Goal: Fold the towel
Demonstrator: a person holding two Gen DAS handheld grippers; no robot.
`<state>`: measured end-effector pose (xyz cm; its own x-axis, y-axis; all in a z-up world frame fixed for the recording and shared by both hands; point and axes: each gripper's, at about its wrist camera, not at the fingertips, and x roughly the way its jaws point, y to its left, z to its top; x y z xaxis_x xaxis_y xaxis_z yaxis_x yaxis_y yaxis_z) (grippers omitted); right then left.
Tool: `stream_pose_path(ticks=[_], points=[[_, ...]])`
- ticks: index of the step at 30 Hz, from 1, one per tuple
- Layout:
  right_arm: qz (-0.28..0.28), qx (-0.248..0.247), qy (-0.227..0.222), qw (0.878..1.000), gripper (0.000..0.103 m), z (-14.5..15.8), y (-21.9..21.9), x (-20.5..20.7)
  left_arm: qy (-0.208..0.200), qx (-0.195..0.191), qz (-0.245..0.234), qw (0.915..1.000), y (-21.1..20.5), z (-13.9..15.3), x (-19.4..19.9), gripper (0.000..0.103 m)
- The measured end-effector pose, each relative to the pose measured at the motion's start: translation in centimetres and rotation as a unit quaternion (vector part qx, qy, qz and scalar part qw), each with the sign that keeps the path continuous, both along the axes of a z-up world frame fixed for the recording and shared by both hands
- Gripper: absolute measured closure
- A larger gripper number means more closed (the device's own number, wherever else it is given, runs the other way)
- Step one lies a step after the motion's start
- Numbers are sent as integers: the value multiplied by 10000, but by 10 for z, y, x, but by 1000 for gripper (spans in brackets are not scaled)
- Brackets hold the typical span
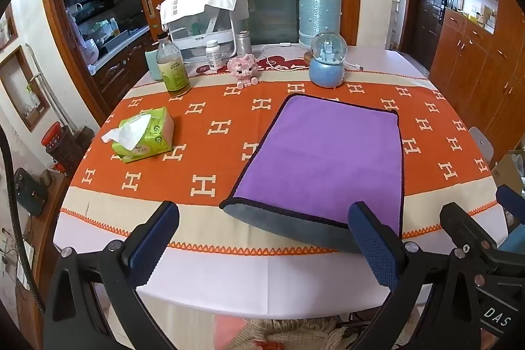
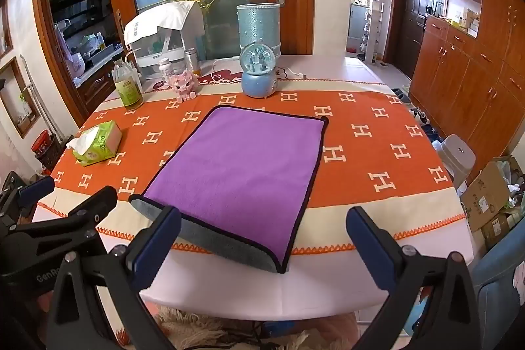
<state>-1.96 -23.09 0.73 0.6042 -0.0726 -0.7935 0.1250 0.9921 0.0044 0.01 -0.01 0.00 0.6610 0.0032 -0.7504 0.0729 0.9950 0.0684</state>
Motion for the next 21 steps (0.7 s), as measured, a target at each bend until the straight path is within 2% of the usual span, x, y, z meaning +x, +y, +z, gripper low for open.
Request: stream_pose_path(ticks=[21], points=[[-13,13,53,10000,2,2,1,-2,19,7,-12,10000,0,0,0,1]])
